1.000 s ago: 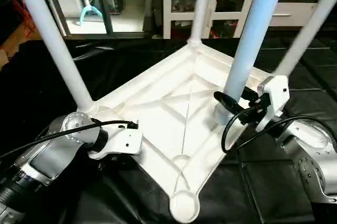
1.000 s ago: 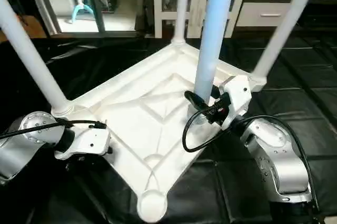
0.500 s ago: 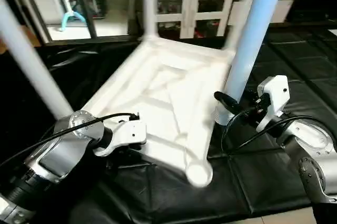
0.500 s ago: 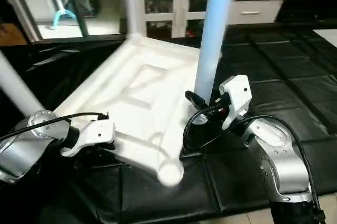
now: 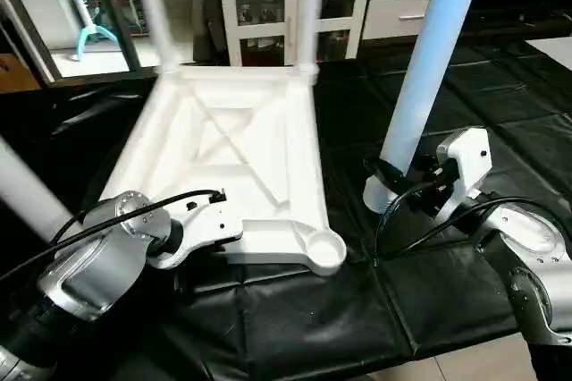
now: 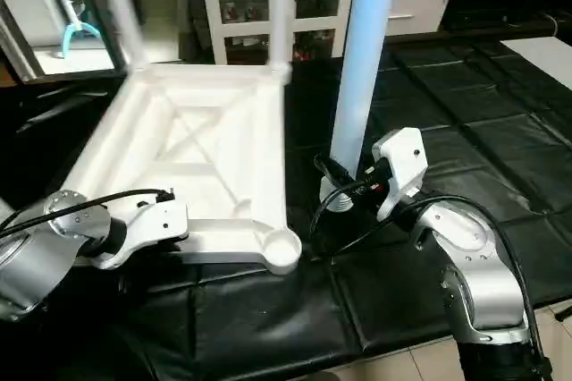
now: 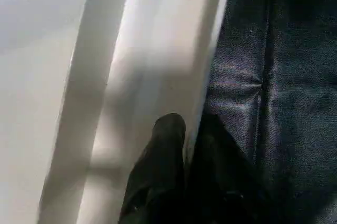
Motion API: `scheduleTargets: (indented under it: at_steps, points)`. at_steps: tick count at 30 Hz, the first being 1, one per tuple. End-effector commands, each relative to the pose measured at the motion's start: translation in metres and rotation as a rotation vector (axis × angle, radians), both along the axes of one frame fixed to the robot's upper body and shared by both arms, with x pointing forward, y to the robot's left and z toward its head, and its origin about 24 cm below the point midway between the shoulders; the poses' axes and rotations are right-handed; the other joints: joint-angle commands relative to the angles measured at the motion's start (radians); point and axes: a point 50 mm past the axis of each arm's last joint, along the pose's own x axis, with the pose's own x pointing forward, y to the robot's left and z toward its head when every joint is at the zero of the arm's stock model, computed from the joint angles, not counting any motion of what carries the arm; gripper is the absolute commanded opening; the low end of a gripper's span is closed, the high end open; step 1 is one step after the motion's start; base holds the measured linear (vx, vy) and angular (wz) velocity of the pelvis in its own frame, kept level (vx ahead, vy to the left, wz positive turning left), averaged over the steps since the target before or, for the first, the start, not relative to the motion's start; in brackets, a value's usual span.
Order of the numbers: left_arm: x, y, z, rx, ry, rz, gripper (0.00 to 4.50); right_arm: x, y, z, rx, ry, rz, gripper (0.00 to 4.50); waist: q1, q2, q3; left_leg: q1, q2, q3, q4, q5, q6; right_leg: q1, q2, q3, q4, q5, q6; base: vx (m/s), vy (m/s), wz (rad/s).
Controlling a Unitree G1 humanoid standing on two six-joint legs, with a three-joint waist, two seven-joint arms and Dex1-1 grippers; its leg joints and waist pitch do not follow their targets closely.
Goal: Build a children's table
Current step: Rotate table base
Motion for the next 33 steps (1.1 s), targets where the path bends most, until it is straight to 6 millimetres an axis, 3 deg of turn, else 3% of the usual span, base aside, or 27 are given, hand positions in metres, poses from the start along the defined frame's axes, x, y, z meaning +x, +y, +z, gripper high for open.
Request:
scheduleTargets:
  at_steps: [1,9,12,20,21,22,25,26,30,33]
  points:
    - [-0.002,0.017,-0.009,0.082,0.007,0.108,0.21,0.001,0.0,0.002,-0.002,-0.017,-0.003,1.86,0.012,-0.014,-0.054,0.014,0.043,-0.034,-0.075,-0.335,0.001,0.027,-0.056,0.035,-0.1,-0.334,-0.187,0.0,0.0,0.0]
    - [-0.006,0.003,-0.004,-0.032,0.004,0.102,0.03,0.003,0.0,0.003,0.002,-0.022,-0.007,1.86,0.015,-0.012,-0.053,0.016,0.044,-0.032,-0.074,-0.324,0.008,0.026,-0.054,0.036,-0.101,-0.308,-0.2,0.0,0.0,0.0]
    - [-0.008,-0.012,0.005,-0.134,-0.007,0.023,0.65,0.005,0.0,0.004,0.007,-0.028,-0.013,1.86,0.018,-0.012,-0.055,0.016,0.043,-0.032,-0.072,-0.322,0.008,0.026,-0.056,0.035,-0.101,-0.307,-0.203,0.0,0.0,0.0]
    - [-0.02,-0.014,0.014,-0.195,0.047,-0.073,1.39,0.01,0.004,0.002,0.098,-0.003,-0.001,1.86,0.037,-0.011,-0.054,0.02,0.046,-0.03,-0.077,-0.319,0.002,0.022,-0.053,0.036,-0.096,-0.275,-0.207,0.0,0.0,0.0]
    - [-0.023,-0.015,0.016,-0.212,0.065,-0.088,1.39,0.012,0.004,0.002,0.116,0.004,-0.004,1.86,0.037,-0.018,-0.053,0.02,0.047,-0.029,-0.077,-0.319,0.001,0.021,-0.051,0.037,-0.097,-0.274,-0.206,0.0,0.0,0.0]
    - [-0.023,-0.015,0.016,-0.212,0.065,-0.088,1.5,0.012,0.004,0.002,0.116,0.004,-0.004,1.86,0.04,-0.013,-0.053,0.021,0.047,-0.029,-0.077,-0.309,0.0,0.023,-0.054,0.038,-0.095,-0.265,-0.209,0.0,0.0,0.0]
    - [-0.026,-0.016,0.017,-0.229,0.08,-0.102,1.75,0.014,0.003,0.001,0.124,0.007,-0.009,1.86,0.048,-0.013,-0.055,0.022,0.047,-0.026,-0.077,-0.284,-0.002,0.024,-0.051,0.038,-0.091,-0.223,-0.215,0.0,0.0,0.0]
    - [-0.025,-0.021,0.018,-0.256,0.029,-0.132,1.91,0.018,0.002,0.001,0.126,0.005,-0.016,1.86,0.054,-0.018,-0.055,0.021,0.047,-0.025,-0.076,-0.273,0.001,0.025,-0.052,0.038,-0.089,-0.215,-0.217,0.0,0.0,0.0]
    - [-0.013,-0.037,0.025,-0.356,-0.127,-0.17,2.21,0.024,0.002,0.003,0.125,-0.005,-0.017,1.86,0.065,-0.018,-0.053,0.027,0.049,-0.02,-0.073,-0.288,-0.005,0.02,-0.054,0.041,-0.097,-0.239,-0.217,0.0,0.0,0.0]
    - [-0.008,-0.039,0.02,-0.314,-0.191,-0.181,2.43,0.024,0.003,0.003,0.123,-0.01,-0.011,1.86,0.066,-0.019,-0.056,0.021,0.048,-0.023,-0.075,-0.278,-0.009,0.026,-0.051,0.04,-0.092,-0.235,-0.195,0.0,0.0,0.0]
